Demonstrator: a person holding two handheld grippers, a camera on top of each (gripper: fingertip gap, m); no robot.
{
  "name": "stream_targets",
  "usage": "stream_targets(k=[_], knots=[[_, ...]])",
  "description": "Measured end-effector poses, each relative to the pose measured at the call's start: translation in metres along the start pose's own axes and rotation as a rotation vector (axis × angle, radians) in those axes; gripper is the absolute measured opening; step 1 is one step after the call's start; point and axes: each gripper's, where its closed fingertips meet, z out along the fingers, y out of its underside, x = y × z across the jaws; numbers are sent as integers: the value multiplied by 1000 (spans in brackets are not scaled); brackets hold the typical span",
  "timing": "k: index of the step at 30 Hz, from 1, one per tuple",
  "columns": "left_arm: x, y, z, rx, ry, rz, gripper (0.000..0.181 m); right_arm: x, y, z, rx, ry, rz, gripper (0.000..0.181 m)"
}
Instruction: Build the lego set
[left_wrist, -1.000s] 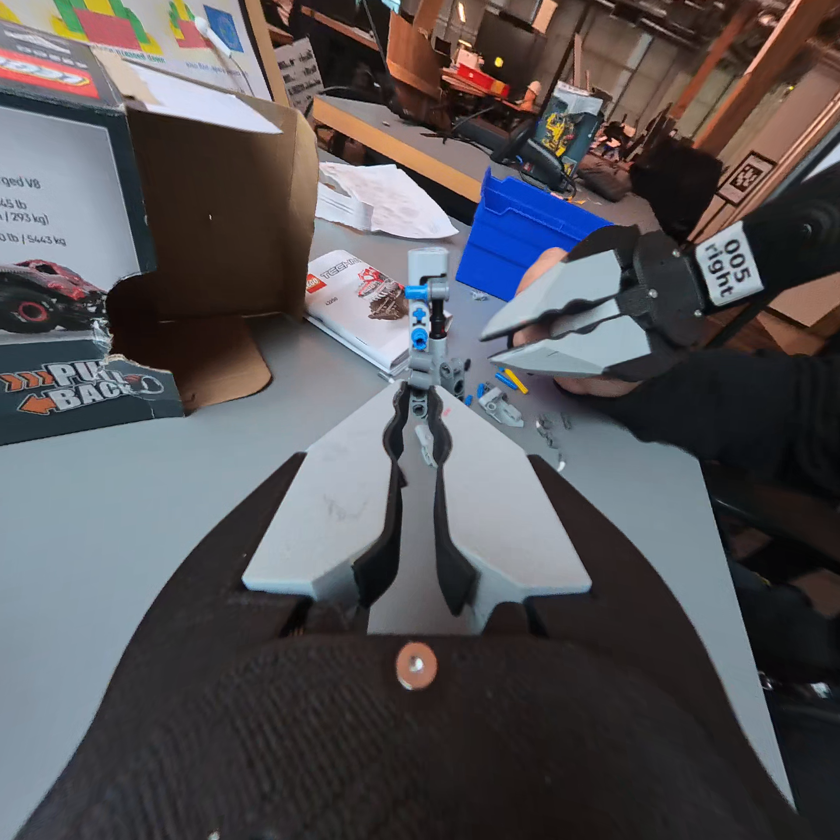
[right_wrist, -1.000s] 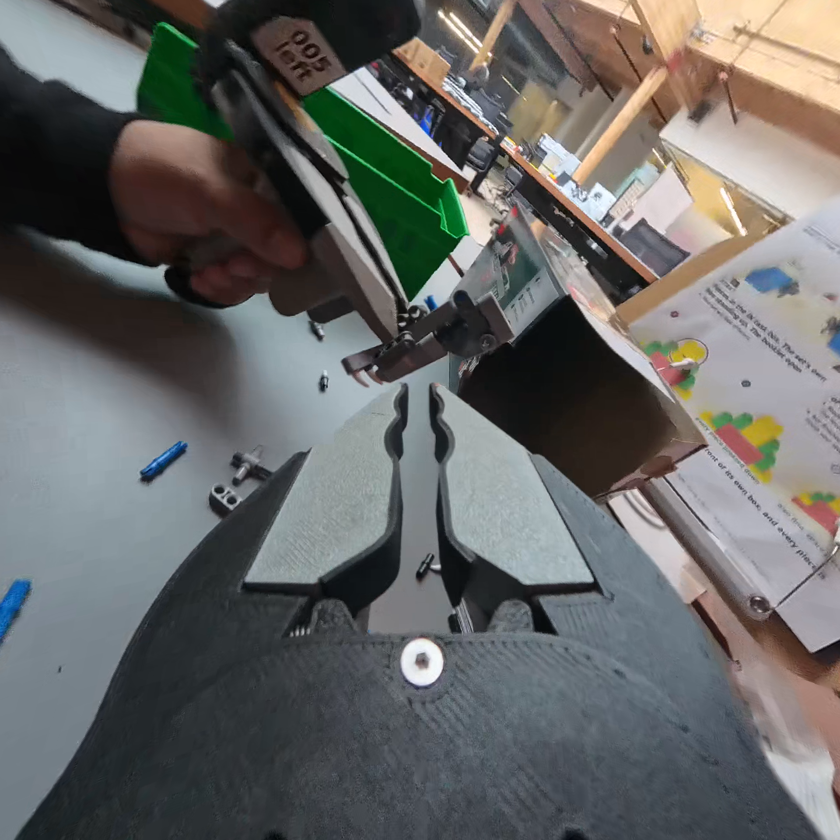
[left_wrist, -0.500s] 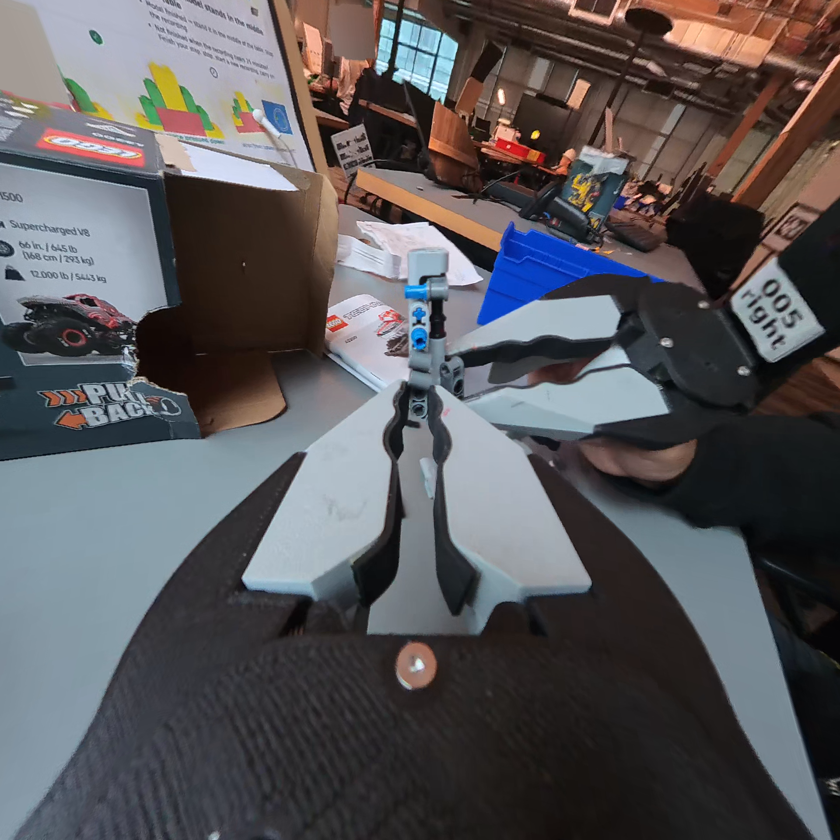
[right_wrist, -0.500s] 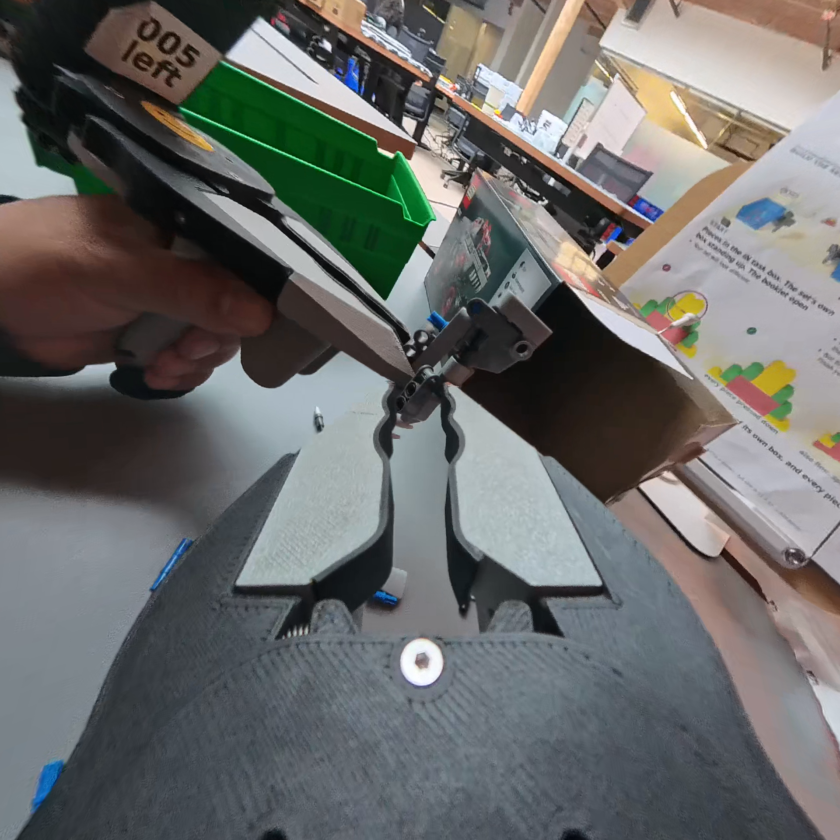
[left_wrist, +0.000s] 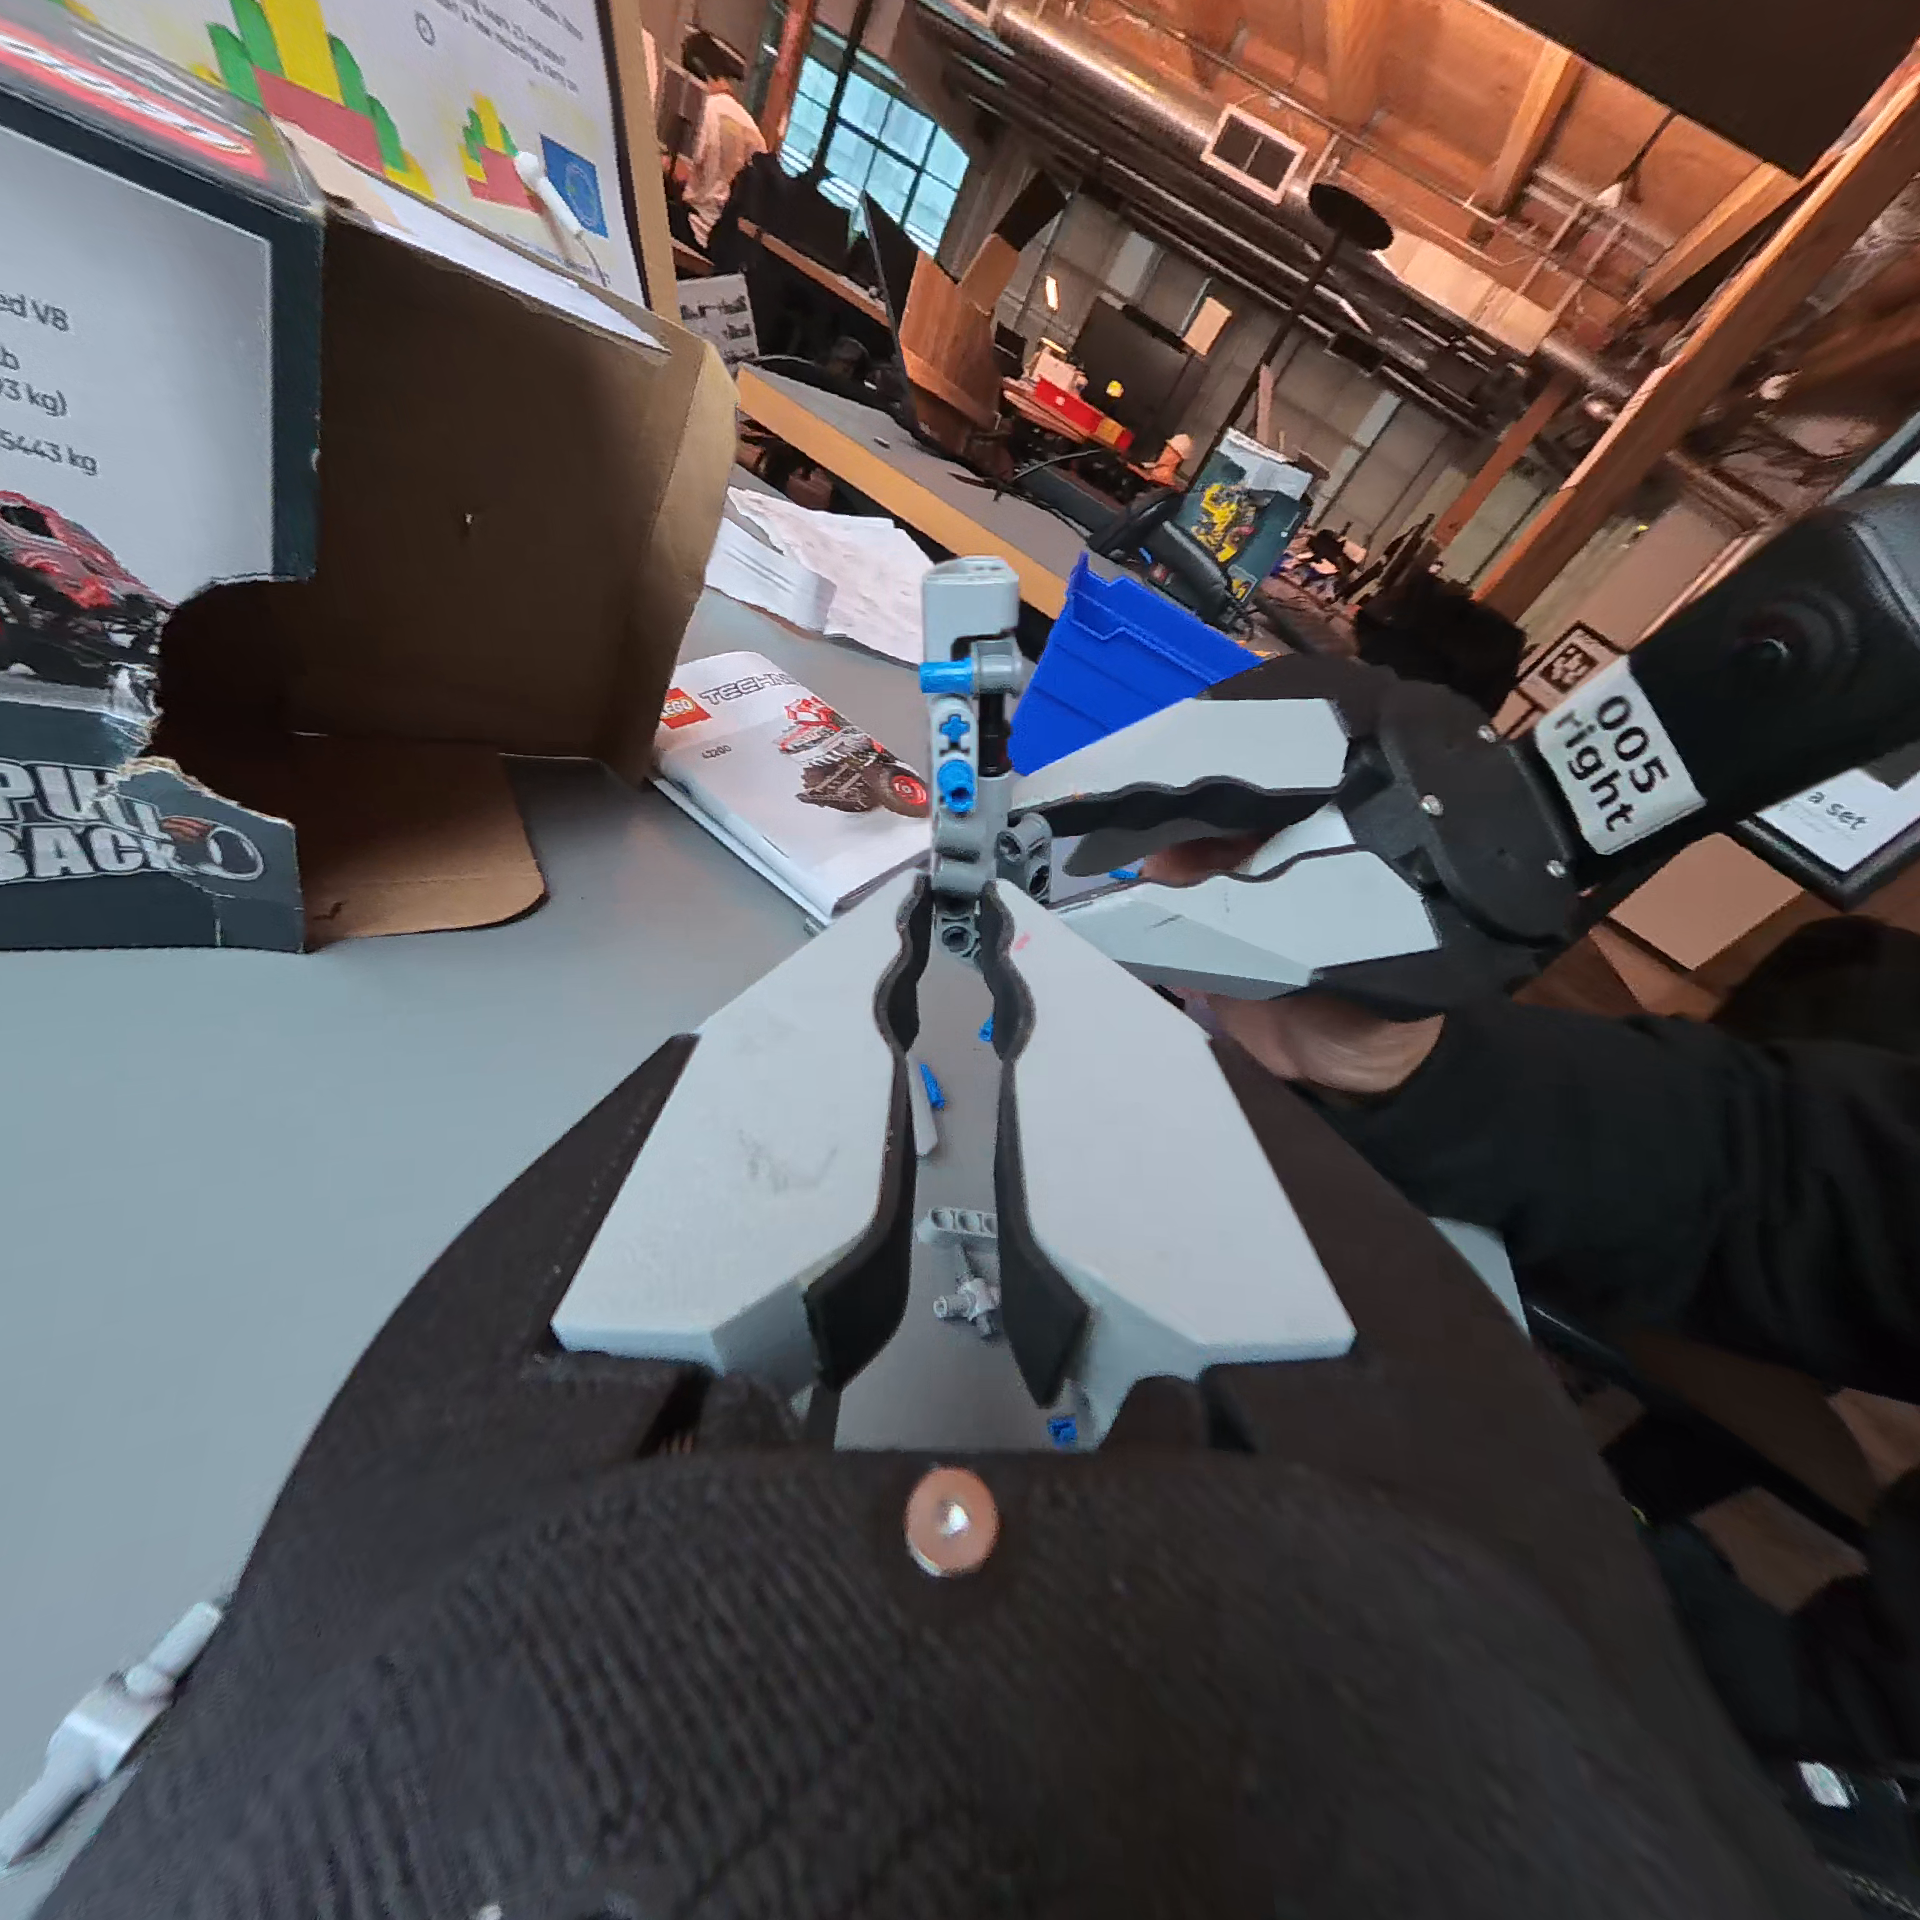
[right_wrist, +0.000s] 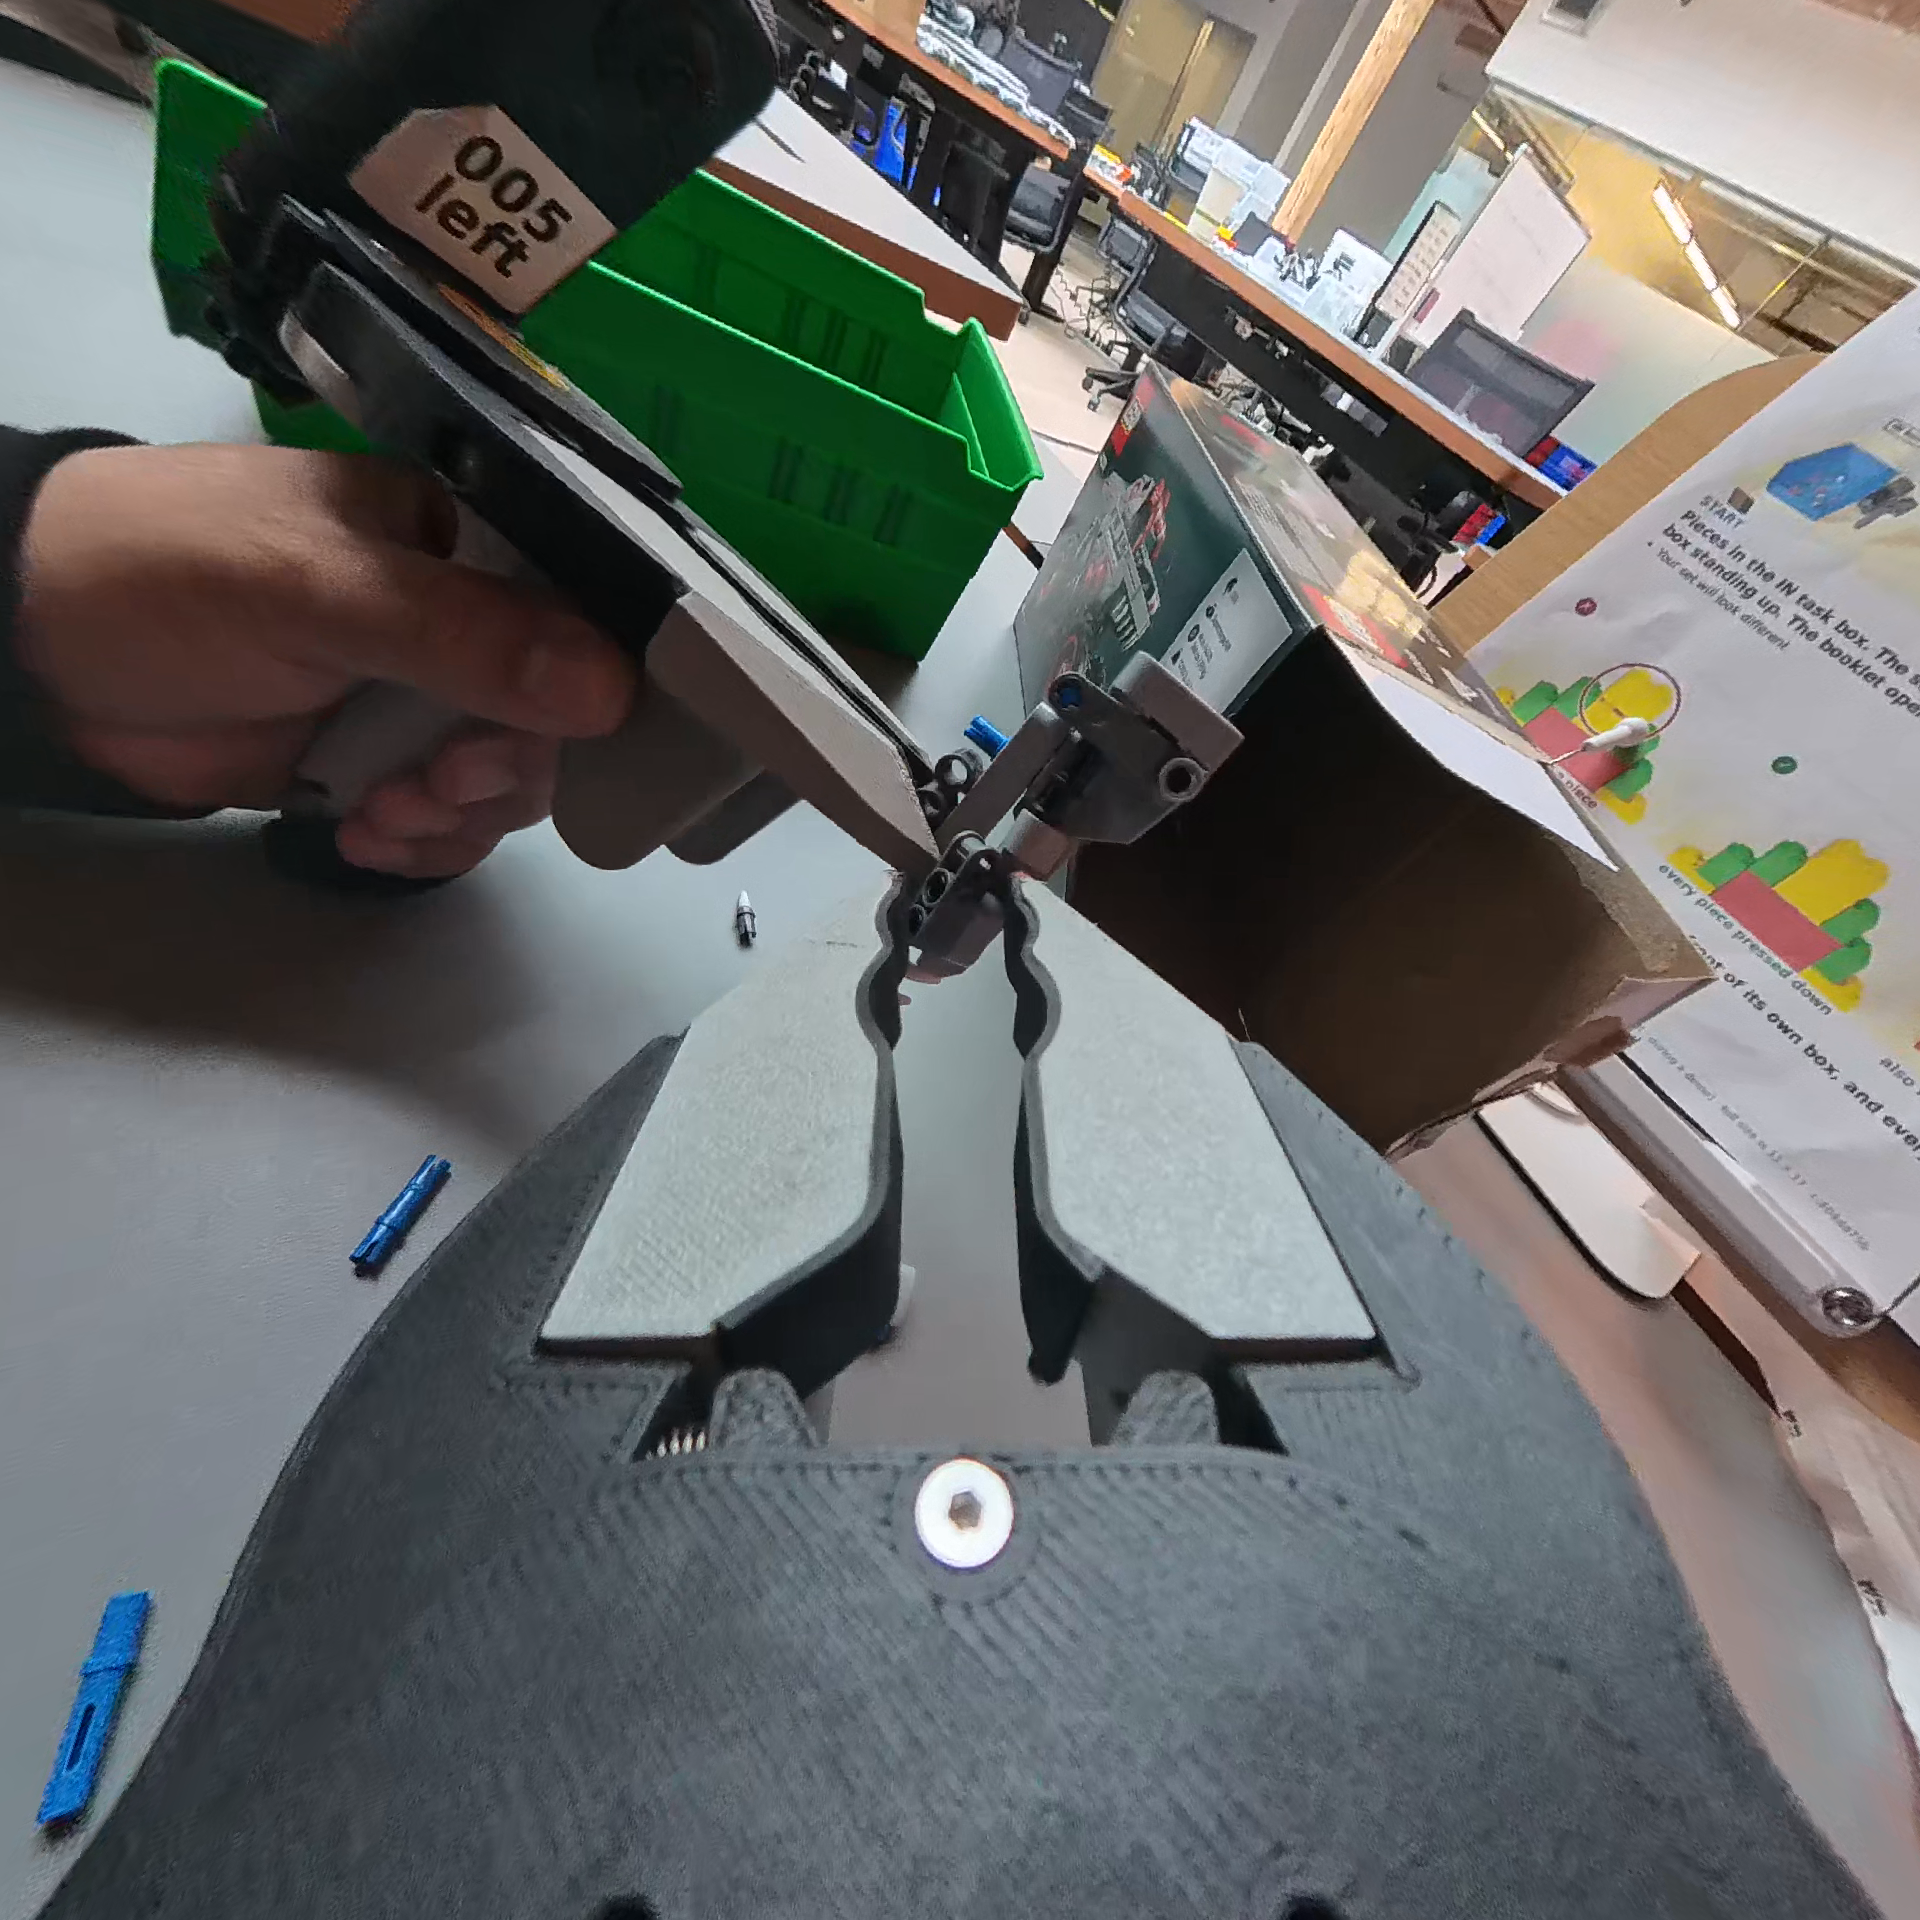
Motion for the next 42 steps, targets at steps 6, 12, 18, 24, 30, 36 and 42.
stream_targets(k=[6,12,18,24,30,36,42], knots=[[5,-2,-1,2,73,-69,25,-8,6,-2,-19,-48,-76,14],[5,4,-4,-51,112,-116,12,-19,9,0,-19,-112,-90,13],[7,-4,-4,33,140,-107,11,-9,2,-4,2,24,-251,14],[7,-13,-3,114,147,-145,11,1,0,-5,-33,122,-233,19],[-4,-11,2,195,87,-415,10,5,-1,-1,-127,340,-677,6],[-5,-9,2,247,99,-524,6,9,-4,-1,-119,360,-661,5],[-1,-7,0,227,84,-468,5,-1,-11,-10,-82,352,-729,4]])
